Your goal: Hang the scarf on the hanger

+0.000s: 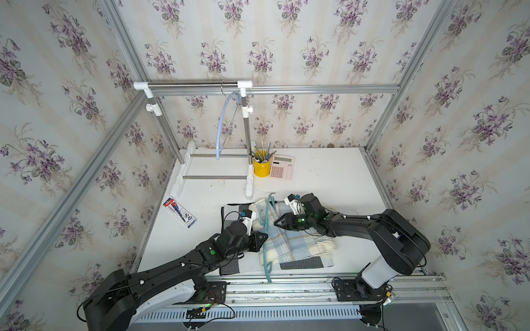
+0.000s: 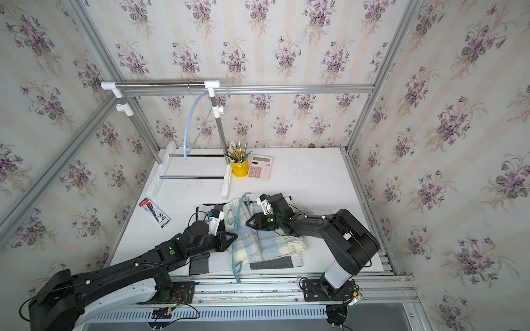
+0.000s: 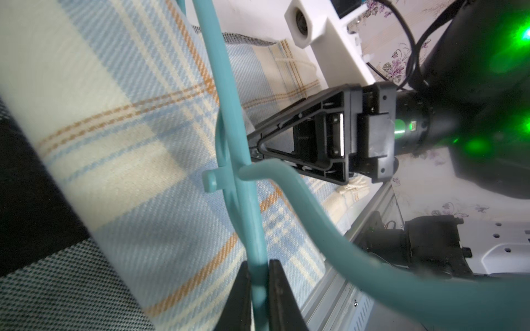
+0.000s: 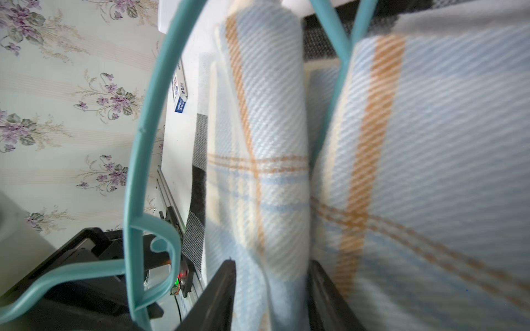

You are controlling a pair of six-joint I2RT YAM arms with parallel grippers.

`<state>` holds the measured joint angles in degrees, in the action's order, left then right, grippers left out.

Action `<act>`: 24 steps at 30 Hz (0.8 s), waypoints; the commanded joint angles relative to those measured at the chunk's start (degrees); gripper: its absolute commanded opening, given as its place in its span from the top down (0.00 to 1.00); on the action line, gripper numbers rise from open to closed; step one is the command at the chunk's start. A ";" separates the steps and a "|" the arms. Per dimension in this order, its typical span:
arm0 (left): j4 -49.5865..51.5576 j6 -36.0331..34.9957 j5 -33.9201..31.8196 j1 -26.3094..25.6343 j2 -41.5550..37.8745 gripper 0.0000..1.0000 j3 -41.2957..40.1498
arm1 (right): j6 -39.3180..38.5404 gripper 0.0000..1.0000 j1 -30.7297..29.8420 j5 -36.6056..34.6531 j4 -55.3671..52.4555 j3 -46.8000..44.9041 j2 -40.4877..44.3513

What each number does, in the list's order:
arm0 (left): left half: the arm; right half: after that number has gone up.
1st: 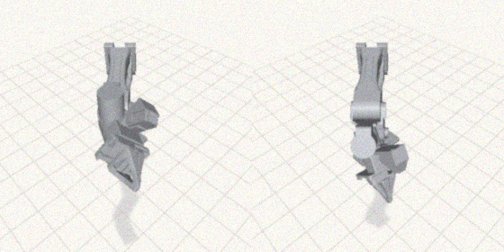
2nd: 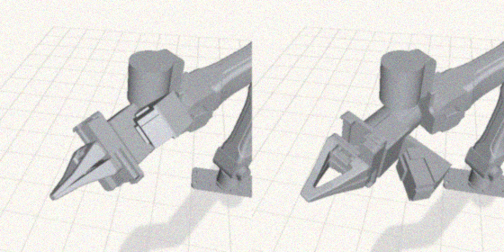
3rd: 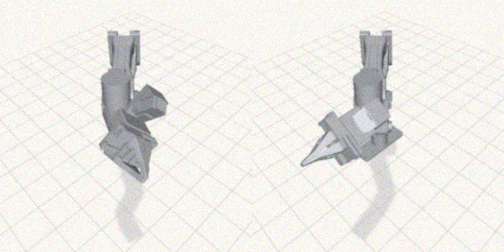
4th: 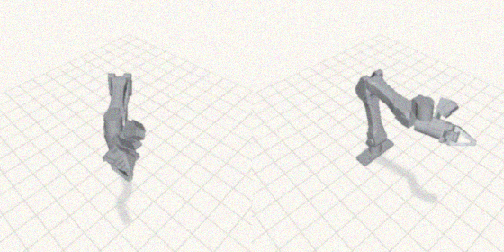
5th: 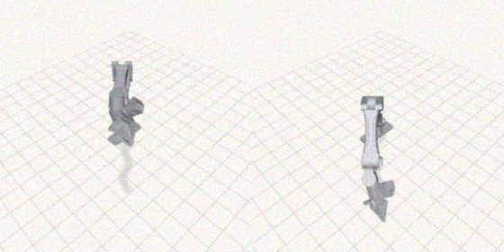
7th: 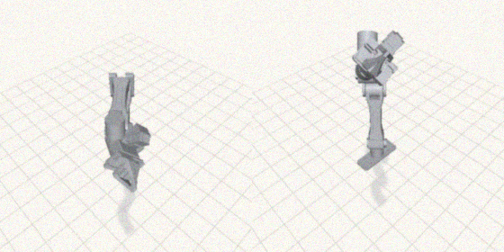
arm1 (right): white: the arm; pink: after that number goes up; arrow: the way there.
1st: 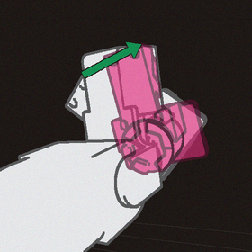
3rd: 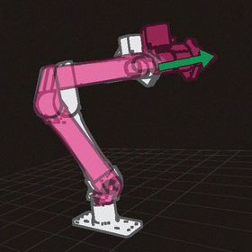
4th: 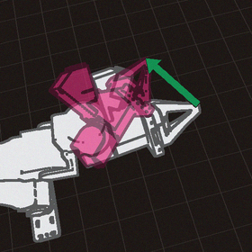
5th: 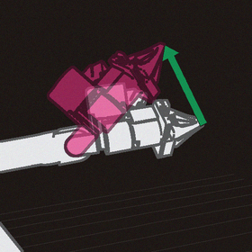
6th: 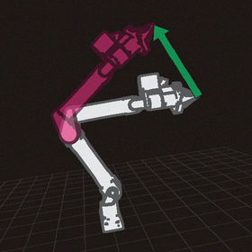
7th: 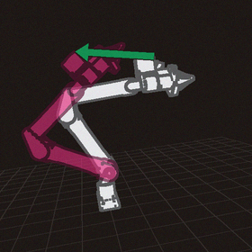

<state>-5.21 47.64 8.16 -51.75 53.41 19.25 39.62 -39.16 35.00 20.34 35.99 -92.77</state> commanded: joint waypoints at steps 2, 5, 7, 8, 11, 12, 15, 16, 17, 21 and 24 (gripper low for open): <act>6.18 3.16 -5.72 0.06 -0.36 1.00 -0.60 | 0.49 0.55 -0.54 2.61 2.91 0.09 -0.02; 6.24 3.93 -6.05 -0.02 -0.50 1.00 -0.61 | 0.51 0.55 -0.61 2.66 2.90 0.31 -0.74; 6.58 4.07 -6.21 -0.02 -0.63 1.00 -0.61 | 0.74 0.55 -0.70 3.20 3.41 0.25 -1.51; 6.67 4.19 -6.23 -0.02 -0.67 1.00 -0.61 | 0.97 0.55 -0.78 3.61 3.86 0.35 -1.92; 7.21 4.22 -6.38 -0.09 -0.83 1.00 -0.45 | 0.96 0.55 -1.36 3.93 3.65 1.20 -3.29; 7.31 4.26 -6.40 -0.11 -0.80 1.00 -0.44 | 0.86 0.55 -1.69 4.05 3.53 1.65 -3.68; 7.64 4.22 -6.41 -0.11 -0.85 1.00 -0.29 | 0.64 0.56 -2.58 4.68 3.14 2.99 -5.06; 7.86 4.27 -6.41 -0.11 -0.85 1.00 -0.19 | 0.70 0.58 -2.79 4.95 3.03 3.40 -5.39; 7.99 4.23 -6.46 -0.11 -0.85 1.00 -0.17 | 0.91 0.63 -2.89 5.06 3.26 3.57 -5.48; 8.41 4.55 -6.62 -0.20 -1.47 1.00 -0.08 | 1.58 0.92 -2.93 4.69 4.14 3.37 -3.96; 8.54 5.63 -7.20 -0.28 -2.95 1.00 -0.25 | 0.43 1.00 -2.67 2.62 1.19 3.39 0.53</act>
<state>-1.43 53.10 4.08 -52.07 51.24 19.14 41.23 -42.04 38.81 22.61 39.11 -95.61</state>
